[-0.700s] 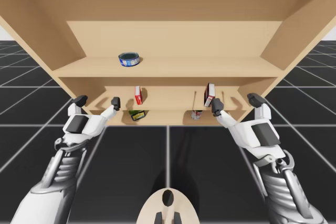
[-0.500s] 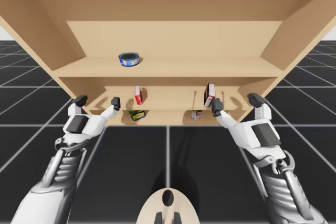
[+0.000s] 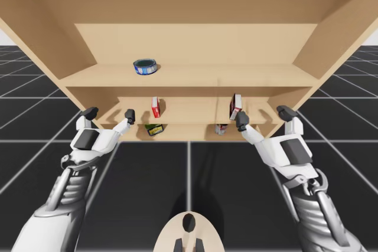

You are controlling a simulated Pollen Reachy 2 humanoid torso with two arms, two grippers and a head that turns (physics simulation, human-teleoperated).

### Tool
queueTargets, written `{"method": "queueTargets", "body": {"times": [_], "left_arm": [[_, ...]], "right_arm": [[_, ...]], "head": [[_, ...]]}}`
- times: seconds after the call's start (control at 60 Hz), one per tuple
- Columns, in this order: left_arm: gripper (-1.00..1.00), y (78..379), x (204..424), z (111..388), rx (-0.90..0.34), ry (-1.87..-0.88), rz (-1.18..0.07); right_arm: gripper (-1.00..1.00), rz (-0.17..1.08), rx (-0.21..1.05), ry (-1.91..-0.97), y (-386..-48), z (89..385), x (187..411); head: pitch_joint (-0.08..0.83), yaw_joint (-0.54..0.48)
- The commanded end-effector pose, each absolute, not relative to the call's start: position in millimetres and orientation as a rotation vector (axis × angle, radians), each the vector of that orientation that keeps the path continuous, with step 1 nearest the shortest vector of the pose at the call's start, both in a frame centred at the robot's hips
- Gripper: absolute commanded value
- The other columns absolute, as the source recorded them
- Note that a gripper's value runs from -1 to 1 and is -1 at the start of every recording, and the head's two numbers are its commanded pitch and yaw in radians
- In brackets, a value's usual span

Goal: Look through the shelves, find the gelatin box, and take it.

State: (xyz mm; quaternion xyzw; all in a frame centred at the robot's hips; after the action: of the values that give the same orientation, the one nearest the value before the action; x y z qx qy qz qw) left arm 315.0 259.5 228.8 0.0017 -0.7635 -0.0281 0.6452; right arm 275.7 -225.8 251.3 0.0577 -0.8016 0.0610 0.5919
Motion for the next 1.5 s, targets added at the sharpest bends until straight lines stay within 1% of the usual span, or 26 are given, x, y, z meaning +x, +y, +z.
{"method": "queueTargets", "body": {"times": [0.017,0.167,0.317,0.417,0.433,0.483,0.5,0.533,0.55,0.6,0.617,0.7,0.783,0.883,0.9,0.95,0.967,1.0,1.033,1.083,1.1,1.267,1.383,1.417,1.5], "left_arm": [[-1.00,260,315,230,0.000,-1.740,-0.069],[-1.00,254,308,234,-0.025,-1.739,-0.086],[-1.00,241,295,242,-0.037,-1.743,-0.087],[-1.00,223,279,253,-0.077,-1.731,-0.079],[-1.00,216,274,257,-0.082,-1.714,-0.083],[-1.00,208,269,261,-0.098,-1.701,-0.097],[-1.00,201,264,264,-0.102,-1.681,-0.104],[-1.00,196,261,265,-0.107,-1.666,-0.109],[-1.00,189,257,267,-0.130,-1.652,-0.122],[-1.00,182,254,268,-0.143,-1.642,-0.130],[-1.00,176,253,268,-0.143,-1.637,-0.137],[-1.00,161,252,268,-0.162,-1.615,-0.159],[-1.00,146,258,264,-0.176,-1.591,-0.178],[-1.00,134,268,259,-0.174,-1.582,-0.184],[-1.00,131,273,258,-0.167,-1.580,-0.179],[-1.00,128,278,256,-0.175,-1.572,-0.170],[-1.00,126,285,255,-0.170,-1.562,-0.163],[-1.00,126,287,254,-0.169,-1.558,-0.160],[-1.00,124,299,252,-0.170,-1.539,-0.140],[-1.00,123,307,250,-0.159,-1.529,-0.130],[-1.00,123,314,249,-0.162,-1.518,-0.112],[-1.00,122,345,248,-0.157,-1.485,-0.049],[-1.00,120,360,246,-0.149,-1.455,-0.021],[-1.00,120,365,244,-0.163,-1.433,-0.009],[-1.00,119,370,242,-0.166,-1.417,0.000]], "right_arm": [[-1.00,0.138,0.132,-1.858,-223,249,276],[-1.00,0.143,0.128,-1.854,-222,249,276],[-1.00,0.139,0.126,-1.848,-221,248,277],[-1.00,0.139,0.122,-1.847,-221,247,278],[-1.00,0.137,0.121,-1.846,-221,246,278],[-1.00,0.134,0.120,-1.845,-221,246,279],[-1.00,0.134,0.120,-1.843,-221,246,279],[-1.00,0.134,0.119,-1.843,-221,245,279],[-1.00,0.133,0.119,-1.842,-221,245,280],[-1.00,0.133,0.119,-1.841,-221,245,280],[-1.00,0.134,0.118,-1.842,-221,245,279],[-1.00,0.131,0.120,-1.846,-222,245,279],[-1.00,0.131,0.118,-1.850,-224,245,279],[-1.00,0.132,0.113,-1.851,-224,245,280],[-1.00,0.129,0.107,-1.854,-225,245,280],[-1.00,0.127,0.102,-1.856,-225,245,280],[-1.00,0.124,0.100,-1.859,-226,246,280],[-1.00,0.124,0.099,-1.859,-226,246,279],[-1.00,0.122,0.097,-1.864,-227,246,279],[-1.00,0.121,0.095,-1.865,-227,247,279],[-1.00,0.120,0.096,-1.866,-227,247,279],[-1.00,0.117,0.092,-1.869,-229,247,280],[-1.00,0.112,0.092,-1.868,-229,248,280],[-1.00,0.111,0.092,-1.869,-229,248,280],[-1.00,0.109,0.094,-1.870,-230,248,280]], "head": [[0.356,0.17],[0.396,0.21],[0.417,0.22],[0.420,0.22],[0.420,0.22],[0.421,0.22],[0.421,0.22],[0.421,0.22],[0.423,0.23],[0.423,0.22],[0.424,0.22],[0.427,0.22],[0.426,0.22],[0.422,0.22],[0.422,0.22],[0.421,0.22],[0.421,0.22],[0.421,0.22],[0.420,0.23],[0.420,0.23],[0.419,0.23],[0.416,0.22],[0.415,0.22],[0.414,0.22],[0.413,0.22]]}}
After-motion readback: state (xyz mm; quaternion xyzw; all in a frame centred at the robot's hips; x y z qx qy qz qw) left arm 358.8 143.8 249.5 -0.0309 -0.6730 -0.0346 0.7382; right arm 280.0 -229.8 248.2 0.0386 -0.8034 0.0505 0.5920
